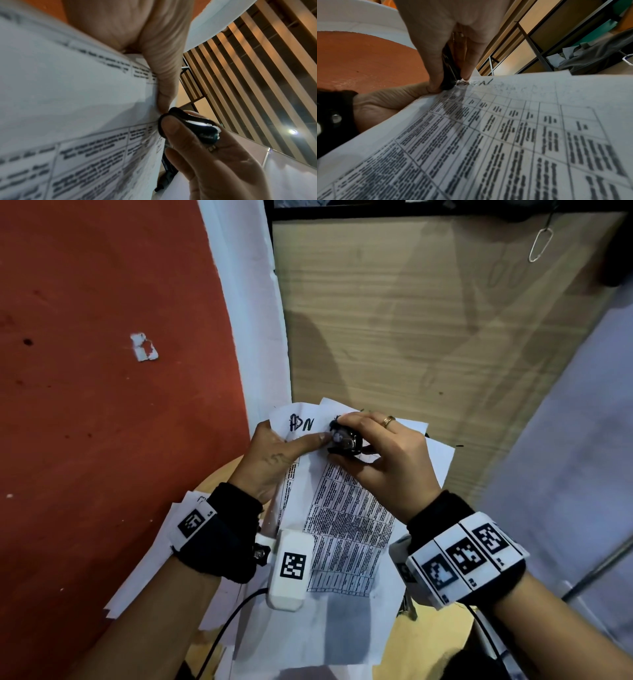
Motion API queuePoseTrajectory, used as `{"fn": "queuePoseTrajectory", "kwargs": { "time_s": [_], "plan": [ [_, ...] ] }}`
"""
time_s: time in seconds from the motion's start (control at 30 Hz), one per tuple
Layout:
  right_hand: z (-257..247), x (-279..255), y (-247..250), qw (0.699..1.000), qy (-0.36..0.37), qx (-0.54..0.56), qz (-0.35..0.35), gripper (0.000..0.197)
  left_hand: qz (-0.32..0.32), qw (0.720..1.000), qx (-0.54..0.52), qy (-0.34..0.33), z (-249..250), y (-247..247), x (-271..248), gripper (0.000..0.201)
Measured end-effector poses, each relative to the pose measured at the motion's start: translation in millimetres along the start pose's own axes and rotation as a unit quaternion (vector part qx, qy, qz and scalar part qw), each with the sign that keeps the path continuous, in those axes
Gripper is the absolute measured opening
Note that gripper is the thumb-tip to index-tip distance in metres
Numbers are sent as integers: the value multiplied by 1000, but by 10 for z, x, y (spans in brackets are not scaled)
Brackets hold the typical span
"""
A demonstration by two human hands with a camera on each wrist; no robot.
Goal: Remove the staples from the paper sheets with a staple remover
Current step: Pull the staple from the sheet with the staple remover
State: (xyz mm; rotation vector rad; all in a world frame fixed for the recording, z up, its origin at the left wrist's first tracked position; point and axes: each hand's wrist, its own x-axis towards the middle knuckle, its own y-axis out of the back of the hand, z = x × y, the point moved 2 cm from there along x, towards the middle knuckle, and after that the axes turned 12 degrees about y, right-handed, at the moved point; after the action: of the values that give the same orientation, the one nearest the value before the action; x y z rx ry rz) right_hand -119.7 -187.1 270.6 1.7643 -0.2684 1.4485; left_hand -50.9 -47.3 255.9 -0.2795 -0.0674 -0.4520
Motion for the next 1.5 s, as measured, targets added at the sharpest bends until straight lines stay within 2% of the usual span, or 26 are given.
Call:
{"fn": "queuePoseTrajectory", "kwargs": {
  "time_s": [0.1, 0.23, 0.4, 0.6, 0.8, 0.93, 1.07, 1.13, 1.27, 1.37, 1.5],
  "plan": [
    [-8, 11, -7, 1000, 14, -8, -12, 34, 3, 1000, -5, 14, -17, 9, 3, 27],
    [0, 24, -18, 998, 29, -41, -24, 26, 11, 1000, 0, 12, -18, 18, 8, 34],
    [7, 26, -3, 998, 35, -54, -14, 21, -10, 1000, -7, 9, -5, 1, -2, 36],
    [19, -6, -3, 1000, -1, 5, 3, 25, -35, 998, -17, 52, -43, 14, 8, 39],
    [-16, 2, 84, 992, -75, 89, 54, 29, -49, 998, -14, 44, -28, -17, 20, 32],
    [-9, -5, 92, 988, -91, 101, 68, 29, 5, 1000, 17, 3, -28, -52, 6, 30],
    [-38, 16, 89, 997, -35, 16, 62, 25, 111, 987, 65, -92, -54, -138, -60, 15],
    [-11, 30, 105, 997, -34, -31, 63, 24, 142, 980, 76, -120, -89, -135, -86, 21],
    [105, -157, 90, 994, -78, -51, 53, 23, 171, 978, 47, -108, -61, -4, -62, 16],
    [183, -464, -9, 991, -123, -44, 12, 27, 185, 976, 46, -102, 6, 83, -44, 31],
    [252, -689, -92, 976, -205, -16, -65, 42, 159, 980, 71, -94, 42, 159, -34, 19]
  ]
}}
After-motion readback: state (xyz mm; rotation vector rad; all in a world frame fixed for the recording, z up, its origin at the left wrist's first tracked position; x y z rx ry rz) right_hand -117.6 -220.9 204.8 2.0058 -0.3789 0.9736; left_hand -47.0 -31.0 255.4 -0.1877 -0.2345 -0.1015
